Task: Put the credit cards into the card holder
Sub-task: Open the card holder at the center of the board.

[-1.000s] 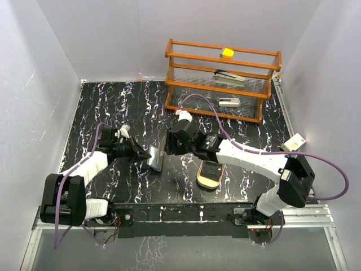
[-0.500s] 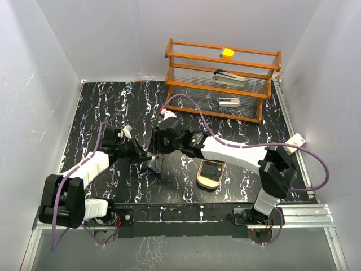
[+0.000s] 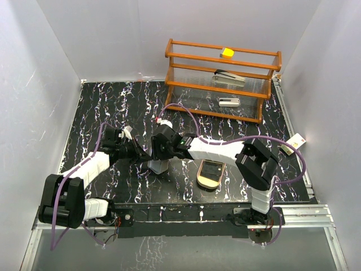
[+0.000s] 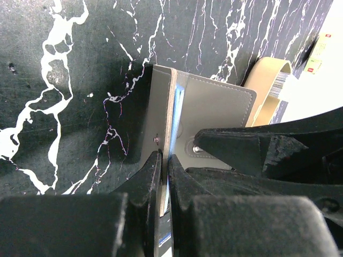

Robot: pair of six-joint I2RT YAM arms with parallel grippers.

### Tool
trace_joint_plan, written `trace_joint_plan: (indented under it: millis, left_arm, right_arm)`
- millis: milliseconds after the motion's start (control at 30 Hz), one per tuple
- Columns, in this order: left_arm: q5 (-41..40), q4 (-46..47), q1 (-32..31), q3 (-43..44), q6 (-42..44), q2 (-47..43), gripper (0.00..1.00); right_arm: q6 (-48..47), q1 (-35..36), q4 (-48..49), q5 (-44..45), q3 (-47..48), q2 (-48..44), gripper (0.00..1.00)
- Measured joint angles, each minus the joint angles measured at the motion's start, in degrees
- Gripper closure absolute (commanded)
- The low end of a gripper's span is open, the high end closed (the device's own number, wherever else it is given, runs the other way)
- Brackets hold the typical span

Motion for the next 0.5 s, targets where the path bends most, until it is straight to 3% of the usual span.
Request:
trace_joint_plan:
  millis: [500]
  left_arm:
    - [0.02,0.33,0.00,-1.16,-0.31,0.00,0.93]
  right_arm:
    - [3.63,-2.51,6.08,-2.34,-7.82,0.09,0.59]
